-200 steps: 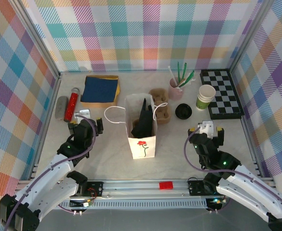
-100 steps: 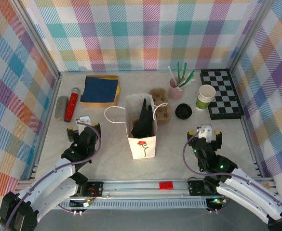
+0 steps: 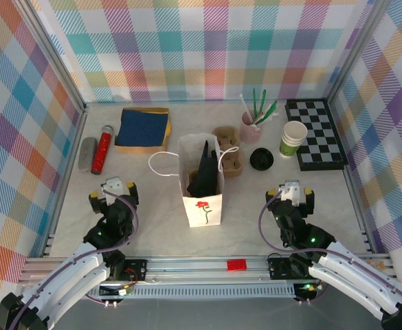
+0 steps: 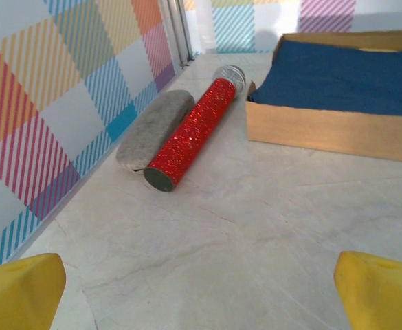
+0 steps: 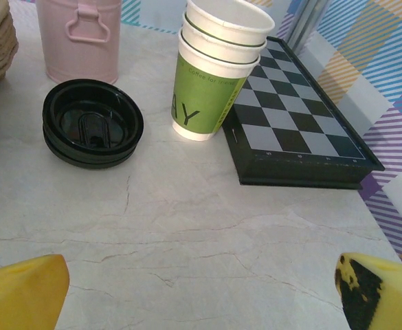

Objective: Pack the takeout coffee

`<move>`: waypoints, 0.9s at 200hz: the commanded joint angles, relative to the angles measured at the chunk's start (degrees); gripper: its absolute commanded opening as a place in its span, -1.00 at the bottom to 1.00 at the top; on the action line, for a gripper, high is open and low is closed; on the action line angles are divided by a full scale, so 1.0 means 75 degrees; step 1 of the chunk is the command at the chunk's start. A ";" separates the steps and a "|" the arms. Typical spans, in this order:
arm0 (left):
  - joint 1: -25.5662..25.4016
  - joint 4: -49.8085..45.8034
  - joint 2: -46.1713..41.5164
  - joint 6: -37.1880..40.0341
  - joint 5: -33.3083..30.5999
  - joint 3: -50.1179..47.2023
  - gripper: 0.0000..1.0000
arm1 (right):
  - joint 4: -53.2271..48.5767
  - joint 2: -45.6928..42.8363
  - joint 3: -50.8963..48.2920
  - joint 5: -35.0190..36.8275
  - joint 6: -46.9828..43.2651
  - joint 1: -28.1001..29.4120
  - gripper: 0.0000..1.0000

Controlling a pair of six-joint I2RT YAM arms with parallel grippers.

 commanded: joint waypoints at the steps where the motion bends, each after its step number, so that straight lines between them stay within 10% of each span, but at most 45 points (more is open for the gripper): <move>1: -0.0086 -0.0042 -0.0445 -0.0021 -0.0503 -0.0116 1.00 | 0.0527 0.0071 -0.0142 0.0128 -0.0203 -0.0028 0.98; 109: -0.0143 0.1020 -0.0896 0.0601 -0.0907 -0.0602 1.00 | 0.2221 -0.0564 -0.0821 0.0160 -0.1600 -0.0245 0.98; 180: 0.0061 0.2879 -0.0209 0.1231 -0.0410 -0.0993 1.00 | 0.3730 -0.0248 -0.1200 -0.1553 -0.1928 -0.1658 0.98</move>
